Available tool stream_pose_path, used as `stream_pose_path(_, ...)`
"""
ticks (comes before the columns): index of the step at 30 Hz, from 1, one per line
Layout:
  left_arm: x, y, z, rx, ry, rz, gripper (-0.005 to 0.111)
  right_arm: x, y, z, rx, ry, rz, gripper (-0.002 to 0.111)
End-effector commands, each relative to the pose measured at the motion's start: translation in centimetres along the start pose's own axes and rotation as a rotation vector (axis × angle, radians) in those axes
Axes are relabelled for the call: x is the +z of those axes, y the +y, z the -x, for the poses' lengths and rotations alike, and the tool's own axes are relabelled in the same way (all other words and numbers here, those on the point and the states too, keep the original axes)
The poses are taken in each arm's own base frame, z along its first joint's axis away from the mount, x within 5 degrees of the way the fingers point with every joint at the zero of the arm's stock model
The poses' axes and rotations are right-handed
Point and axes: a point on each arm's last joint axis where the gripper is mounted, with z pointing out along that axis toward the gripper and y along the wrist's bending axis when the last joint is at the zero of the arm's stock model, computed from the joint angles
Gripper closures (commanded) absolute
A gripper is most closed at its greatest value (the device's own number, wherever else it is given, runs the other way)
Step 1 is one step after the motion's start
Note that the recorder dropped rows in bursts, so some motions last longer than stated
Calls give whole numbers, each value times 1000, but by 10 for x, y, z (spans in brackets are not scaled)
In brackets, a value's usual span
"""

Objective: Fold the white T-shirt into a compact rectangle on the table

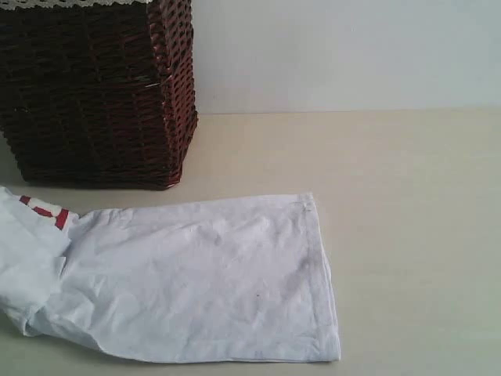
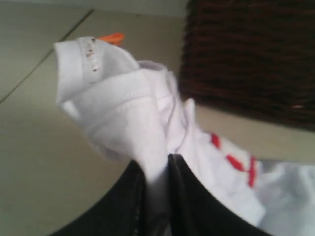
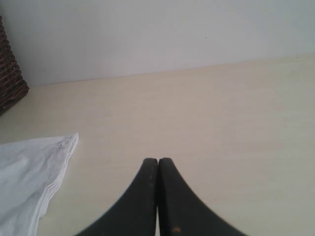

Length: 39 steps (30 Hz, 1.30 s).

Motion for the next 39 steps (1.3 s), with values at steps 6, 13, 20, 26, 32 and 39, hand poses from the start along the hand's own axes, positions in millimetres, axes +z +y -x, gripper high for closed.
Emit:
stream_pose_path(6,-24,-74,39,-59,-77,-419,107,1,-1,-1,-8,2,-6,108)
stream_pose_path(13,-31,-178,21,28,-19,-597,107,1,-1,-1,-8,2,-6,108)
stream_pose_path(20,-74,-261,-49,167,107,-791,107,1,-1,-1,-8,2,-6,108)
stream_pose_path(26,-85,-293,-94,278,164,-840,107,1,-1,-1,-8,2,-6,108)
stream_pose_path(32,-89,-316,-95,292,178,-897,107,1,-1,-1,-8,2,-6,108)
stream_pose_path(39,-95,-335,-89,284,183,-953,107,1,-1,-1,-8,2,-6,108)
